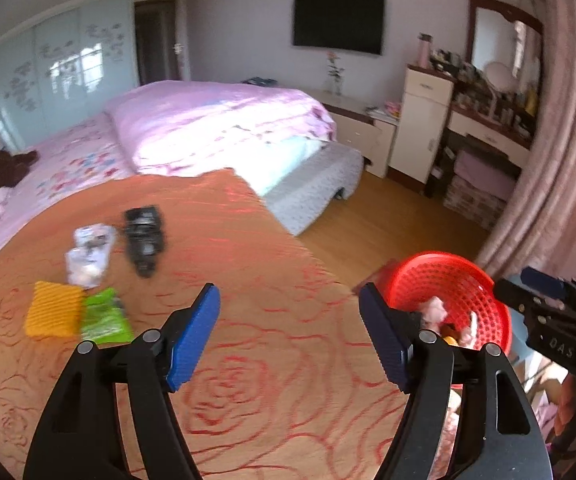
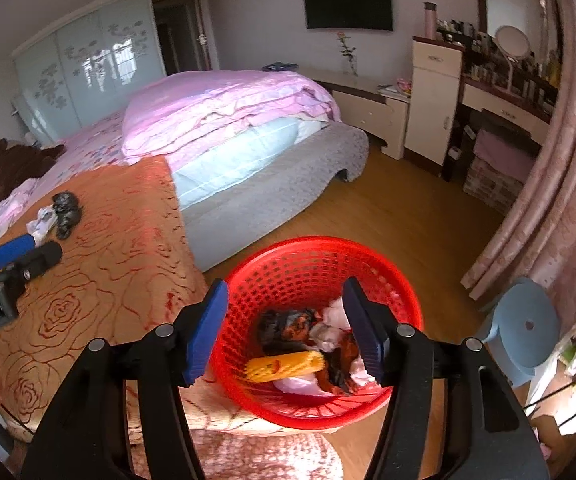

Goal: Collect trash
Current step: 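Move both tools back over the yellow foam net and green wrapper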

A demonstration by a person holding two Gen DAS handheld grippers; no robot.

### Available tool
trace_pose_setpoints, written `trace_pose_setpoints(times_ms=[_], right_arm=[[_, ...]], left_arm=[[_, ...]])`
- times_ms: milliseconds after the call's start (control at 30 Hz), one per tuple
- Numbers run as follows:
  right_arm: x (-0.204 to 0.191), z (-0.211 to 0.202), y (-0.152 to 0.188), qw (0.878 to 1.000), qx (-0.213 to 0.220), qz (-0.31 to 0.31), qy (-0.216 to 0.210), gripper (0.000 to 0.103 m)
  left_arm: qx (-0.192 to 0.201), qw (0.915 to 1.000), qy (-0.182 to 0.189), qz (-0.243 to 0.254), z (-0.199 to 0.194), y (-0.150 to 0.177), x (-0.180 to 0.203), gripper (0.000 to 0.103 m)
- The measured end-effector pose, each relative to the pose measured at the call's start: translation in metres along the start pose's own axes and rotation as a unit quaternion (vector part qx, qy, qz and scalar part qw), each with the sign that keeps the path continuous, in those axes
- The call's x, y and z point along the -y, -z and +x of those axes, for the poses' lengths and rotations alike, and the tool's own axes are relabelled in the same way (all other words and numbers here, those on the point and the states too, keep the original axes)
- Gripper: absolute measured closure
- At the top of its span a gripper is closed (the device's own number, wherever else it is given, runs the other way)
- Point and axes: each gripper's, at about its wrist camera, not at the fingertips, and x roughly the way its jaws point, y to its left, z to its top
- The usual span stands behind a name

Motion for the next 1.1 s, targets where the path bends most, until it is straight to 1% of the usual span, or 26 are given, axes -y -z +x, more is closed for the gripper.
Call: trace_pose_setpoints(times_ms=[133, 333, 533, 667, 767, 867, 933, 1100], right_arm=[[-0.019, 0.0, -0.007, 1.0, 0.004, -0.01, -0.015, 0.045], [-0.063, 0.003, -0.021, 0.998, 0.013, -0.024, -0.056, 0.045], [-0.105, 0.008, -0.027, 0.994, 0.017, -0.033, -0.099, 0.045], [-0.121, 0.011, -0.023, 0.993, 0.011, -0.037, -0.116, 0.045], [-0.126, 0.012, -0.018, 0.992, 0.006, -0.046, -0.119, 0.045], [-0.122, 0.012, -0.015, 0.992, 0.002, -0.044, -0.117, 0.044], [-0.116, 0.013, -0.016, 0.993, 0.001, -0.036, -0.113, 0.044], [-0.109, 0.019, -0.015, 0.994, -0.003, -0.026, -0.108, 0.044]], left_arm=[[0.008, 0.999, -0.035, -0.028, -0.009, -0.003, -0.031, 0.034], [0.009, 0.9943, -0.073, -0.077, -0.017, -0.003, -0.082, 0.034], [0.004, 0.9891, -0.107, -0.101, -0.027, 0.002, -0.124, 0.034], [-0.001, 0.9861, -0.124, -0.111, -0.03, 0.008, -0.145, 0.034], [-0.007, 0.983, -0.136, -0.123, -0.031, 0.01, -0.166, 0.034], [-0.024, 0.9786, -0.145, -0.144, -0.024, 0.012, -0.194, 0.034], [-0.031, 0.9775, -0.146, -0.149, -0.019, 0.012, -0.205, 0.034], [-0.054, 0.9786, -0.123, -0.156, 0.0, 0.015, -0.218, 0.034]])
